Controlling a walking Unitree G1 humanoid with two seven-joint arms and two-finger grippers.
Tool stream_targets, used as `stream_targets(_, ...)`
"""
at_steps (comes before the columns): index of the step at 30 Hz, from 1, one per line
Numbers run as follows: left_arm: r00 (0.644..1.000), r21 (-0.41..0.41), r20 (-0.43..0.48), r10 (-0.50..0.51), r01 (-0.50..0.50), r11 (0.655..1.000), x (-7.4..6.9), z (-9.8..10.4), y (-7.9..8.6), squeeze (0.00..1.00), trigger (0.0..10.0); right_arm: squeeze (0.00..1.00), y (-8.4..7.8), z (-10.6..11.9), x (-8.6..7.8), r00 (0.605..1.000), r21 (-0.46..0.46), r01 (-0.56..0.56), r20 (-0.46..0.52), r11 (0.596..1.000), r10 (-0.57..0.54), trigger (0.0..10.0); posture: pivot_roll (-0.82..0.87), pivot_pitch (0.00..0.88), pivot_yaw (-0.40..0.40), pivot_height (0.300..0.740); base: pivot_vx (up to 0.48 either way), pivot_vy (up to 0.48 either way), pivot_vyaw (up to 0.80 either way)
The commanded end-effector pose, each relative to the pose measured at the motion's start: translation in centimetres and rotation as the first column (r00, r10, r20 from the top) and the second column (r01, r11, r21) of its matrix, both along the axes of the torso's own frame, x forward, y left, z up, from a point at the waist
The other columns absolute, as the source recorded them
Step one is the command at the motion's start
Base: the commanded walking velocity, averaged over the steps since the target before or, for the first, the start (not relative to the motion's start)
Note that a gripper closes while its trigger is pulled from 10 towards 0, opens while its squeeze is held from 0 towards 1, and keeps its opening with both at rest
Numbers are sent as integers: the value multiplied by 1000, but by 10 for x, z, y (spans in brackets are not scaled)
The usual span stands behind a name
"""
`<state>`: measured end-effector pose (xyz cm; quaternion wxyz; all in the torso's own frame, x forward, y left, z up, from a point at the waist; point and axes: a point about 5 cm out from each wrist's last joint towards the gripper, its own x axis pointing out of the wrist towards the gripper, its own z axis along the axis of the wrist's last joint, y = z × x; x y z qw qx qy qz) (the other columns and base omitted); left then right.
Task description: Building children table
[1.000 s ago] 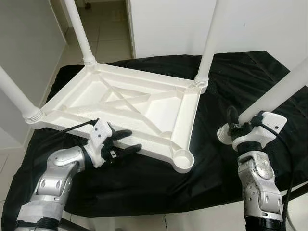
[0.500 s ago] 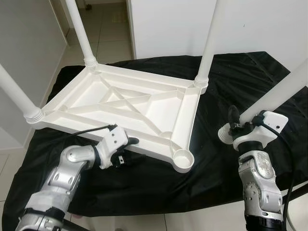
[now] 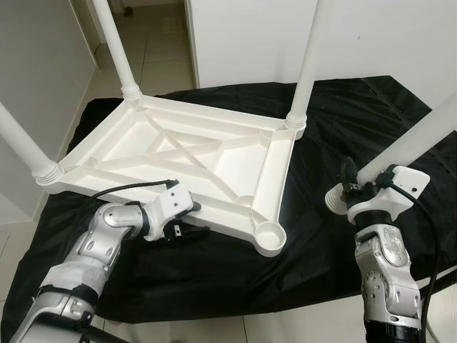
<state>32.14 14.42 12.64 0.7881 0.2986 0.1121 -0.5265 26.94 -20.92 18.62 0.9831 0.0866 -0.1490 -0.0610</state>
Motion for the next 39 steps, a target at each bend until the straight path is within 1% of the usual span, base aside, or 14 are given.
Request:
stream_targets(1, 995, 47, 30, 91, -93, 995, 4, -7, 9, 0, 10000, 0, -1, 5, -1, 1000, -2, 6, 27, 1000, -6, 10000, -84, 33, 75, 740, 0, 0, 0)
stream_targets(6, 994, 39, 6, 106, -106, 994, 7, -6, 9, 0, 10000, 0, 0, 5, -1, 1000, -2, 5, 27, 1000, -5, 10000, -85, 35, 75, 740, 0, 0, 0)
stream_targets(7, 996, 37, 10, 92, -92, 995, 7, -5, 9, 0, 4941, 0, 0, 5, -1, 1000, -2, 5, 27, 1000, -5, 10000, -85, 34, 74, 740, 0, 0, 0)
stream_targets(13, 998, 36, 7, 64, -64, 997, 5, -6, 8, 0, 2667, 0, 0, 6, -1, 1000, -1, 2, 28, 1000, -2, 10000, -85, 33, 75, 740, 0, 0, 0)
stream_targets(14, 998, 32, 7, 61, -61, 998, 5, -5, 8, 0, 1137, 0, 0, 5, 0, 1000, 0, 2, 28, 1000, -2, 10000, -84, 31, 74, 740, 0, 0, 0)
stream_targets(21, 1000, 7, 14, 21, -21, 1000, 2, -4, 3, 0, 2745, 0, 3, 5, 0, 1000, 2, -9, 26, 1000, 9, 10000, -82, 28, 73, 740, 0, 0, 0)
stream_targets(22, 1000, -1, 11, 7, -7, 1000, 1, -4, 1, 0, 6275, 0, 3, 5, 1, 1000, 2, -11, 25, 1000, 11, 10000, -80, 26, 70, 740, 0, 0, 0)
stream_targets(23, 1000, -1, 11, 7, -7, 1000, 1, -4, 1, 0, 6275, 0, 3, 5, 1, 1000, 2, -11, 25, 1000, 11, 10000, -80, 26, 70, 740, 0, 0, 0)
stream_targets(24, 1000, -22, 2, -15, 15, 1000, -3, -3, -3, 0, 10000, 0, 3, 5, 1, 1000, 2, -13, 26, 1000, 13, 10000, -80, 26, 70, 740, 0, 0, 0)
stream_targets(28, 999, -48, -7, -39, 39, 998, -6, -3, -8, 0, 10000, 0, 4, 5, 1, 1000, 2, -15, 26, 1000, 15, 10000, -80, 26, 70, 740, 0, 0, 0)
stream_targets(29, 998, -68, -14, -69, 67, 995, -11, -2, -11, 306, 10000, 0, 4, 4, 1, 1000, 2, -16, 25, 1000, 16, 10000, -80, 22, 72, 740, 0, 0, 0)
stream_targets(30, 998, -68, -14, -69, 67, 995, -11, -2, -11, 306, 10000, 0, 4, 4, 1, 1000, 2, -16, 25, 1000, 16, 10000, -80, 22, 72, 740, 0, 0, 0)
stream_targets(31, 995, -102, -26, -100, 97, 990, -16, -1, -15, 1000, 10000, 0, 4, 4, 2, 1000, 2, -18, 25, 1000, 18, 10000, -80, 22, 72, 740, 0, 0, 0)
stream_targets(39, 971, -142, -30, -239, 232, 962, -37, 4, -30, 1000, 10000, 0, 6, 3, 3, 999, 5, -23, 26, 1000, 23, 10000, -77, 15, 75, 740, 0, 0, 0)
